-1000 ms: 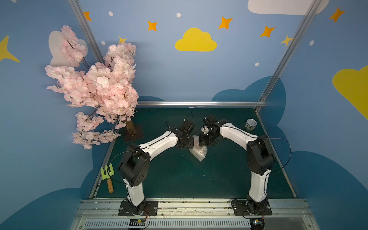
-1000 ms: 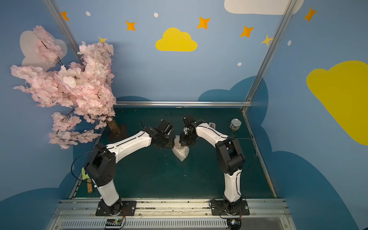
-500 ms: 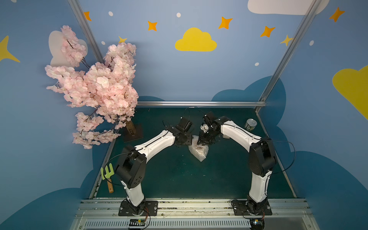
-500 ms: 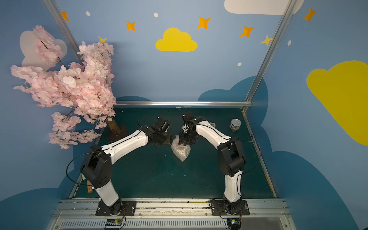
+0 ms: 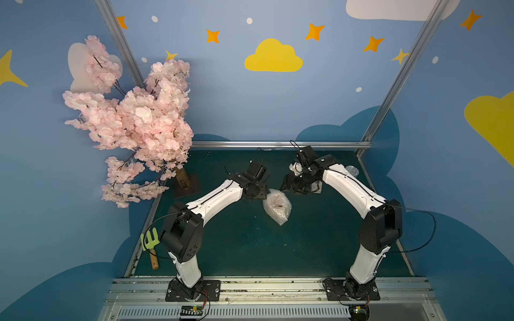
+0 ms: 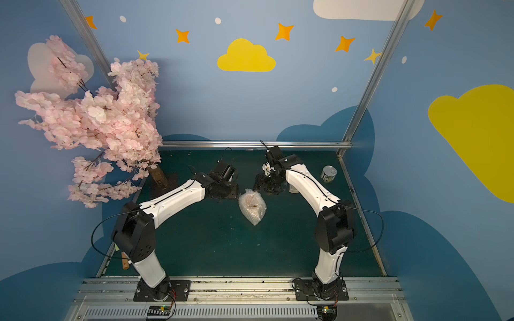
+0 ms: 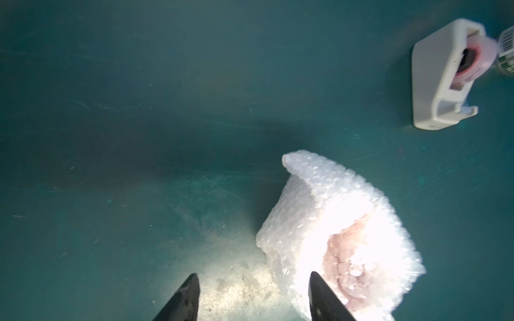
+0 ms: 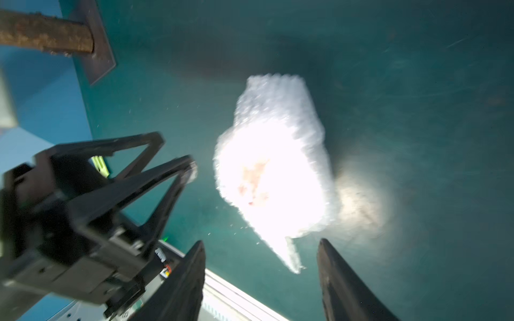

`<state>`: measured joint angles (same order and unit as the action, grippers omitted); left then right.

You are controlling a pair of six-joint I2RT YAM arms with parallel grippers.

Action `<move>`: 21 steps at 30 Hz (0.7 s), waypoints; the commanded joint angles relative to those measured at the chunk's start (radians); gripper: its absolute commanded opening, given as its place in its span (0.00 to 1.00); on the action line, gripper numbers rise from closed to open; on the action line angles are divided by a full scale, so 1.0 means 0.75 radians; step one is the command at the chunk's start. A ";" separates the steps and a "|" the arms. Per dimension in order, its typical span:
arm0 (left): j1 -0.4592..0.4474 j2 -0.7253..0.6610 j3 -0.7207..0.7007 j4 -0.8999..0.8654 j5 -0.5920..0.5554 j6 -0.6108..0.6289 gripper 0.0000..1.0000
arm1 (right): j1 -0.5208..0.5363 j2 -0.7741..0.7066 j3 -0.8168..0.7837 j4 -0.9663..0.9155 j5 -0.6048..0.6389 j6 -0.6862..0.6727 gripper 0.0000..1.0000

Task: Wrap mugs in bubble wrap
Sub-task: Wrap the mug in bubble wrap, then move the Tape Cutter to the center of the board.

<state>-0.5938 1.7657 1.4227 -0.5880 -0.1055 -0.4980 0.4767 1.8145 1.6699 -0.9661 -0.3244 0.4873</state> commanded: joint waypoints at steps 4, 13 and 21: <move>0.020 0.045 0.108 -0.001 0.054 0.033 0.70 | -0.228 0.109 0.051 -0.025 0.176 -0.184 0.72; 0.038 0.116 0.185 -0.003 0.163 0.060 0.80 | -0.383 0.432 0.273 0.012 0.427 -0.220 0.79; 0.073 0.118 0.169 0.004 0.215 0.061 0.82 | -0.391 0.606 0.473 -0.010 0.575 -0.195 0.84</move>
<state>-0.5499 1.8523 1.5433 -0.5781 0.0257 -0.4671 0.1848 2.2562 1.9717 -0.9501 0.0452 0.3355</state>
